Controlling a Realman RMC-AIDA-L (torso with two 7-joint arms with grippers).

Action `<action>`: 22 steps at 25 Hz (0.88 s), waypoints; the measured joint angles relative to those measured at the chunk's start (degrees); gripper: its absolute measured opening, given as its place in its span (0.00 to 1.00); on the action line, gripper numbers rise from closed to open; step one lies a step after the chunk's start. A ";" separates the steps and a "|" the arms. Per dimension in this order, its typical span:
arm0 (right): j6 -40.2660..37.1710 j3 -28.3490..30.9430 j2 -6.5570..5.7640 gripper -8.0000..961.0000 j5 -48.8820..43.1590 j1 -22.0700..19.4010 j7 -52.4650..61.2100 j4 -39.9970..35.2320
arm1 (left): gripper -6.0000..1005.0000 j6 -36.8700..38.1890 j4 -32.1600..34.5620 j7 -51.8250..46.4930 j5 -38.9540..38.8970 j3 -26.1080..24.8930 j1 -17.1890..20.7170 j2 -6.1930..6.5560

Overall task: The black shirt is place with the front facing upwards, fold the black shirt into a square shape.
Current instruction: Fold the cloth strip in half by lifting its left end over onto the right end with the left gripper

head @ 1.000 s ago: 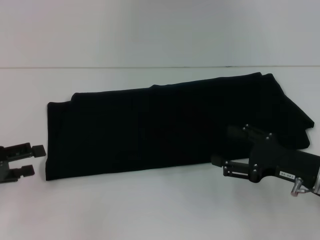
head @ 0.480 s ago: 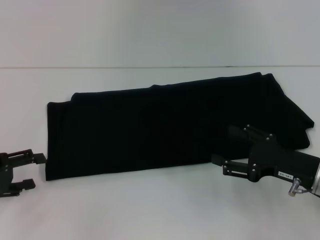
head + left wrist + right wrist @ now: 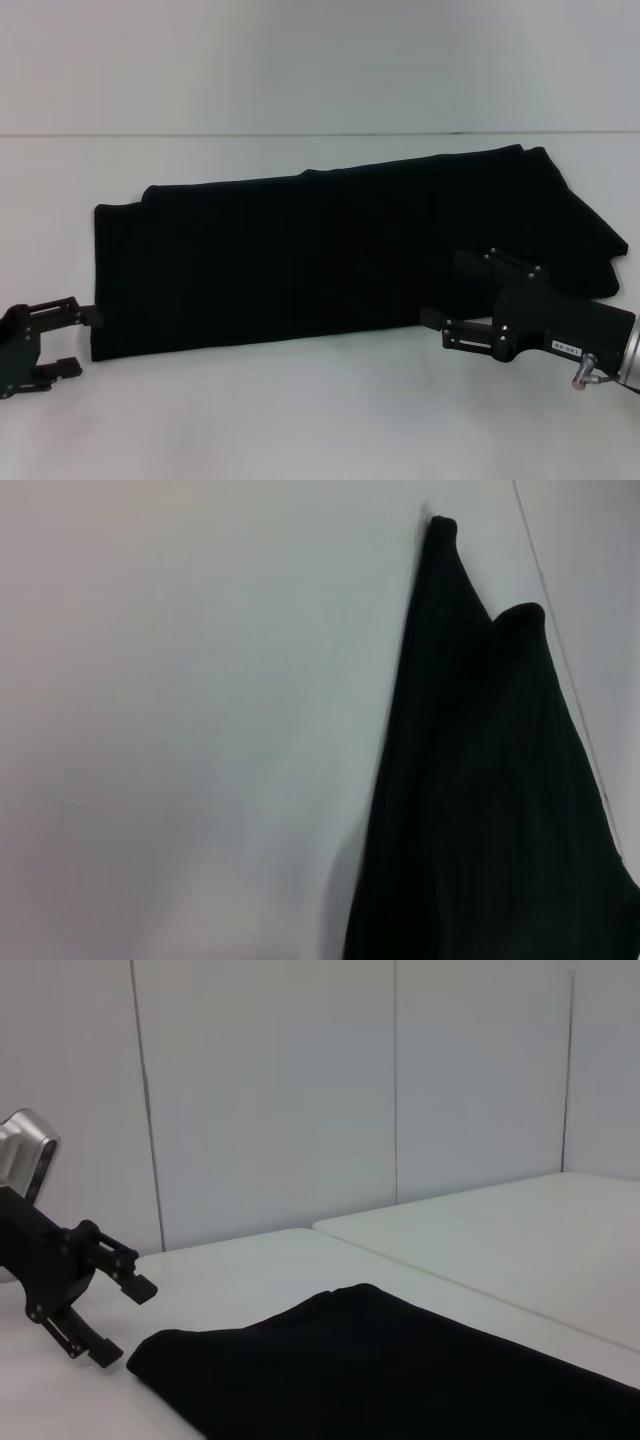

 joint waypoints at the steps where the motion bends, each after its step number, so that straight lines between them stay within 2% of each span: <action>1: 0.05 -0.03 0.00 0.98 0.00 0.00 -0.01 0.00 | 0.84 -0.20 -0.03 -0.14 0.00 0.00 -0.10 -0.02; 15: 0.15 -0.19 0.09 0.98 -0.01 0.14 -0.04 0.55 | 0.83 -3.99 -2.98 -0.56 0.19 0.94 -1.75 -0.27; 22: 0.15 -0.19 0.09 0.98 -0.01 0.21 -0.04 0.67 | 0.83 -6.68 -3.16 -0.56 0.19 2.58 -4.52 -1.43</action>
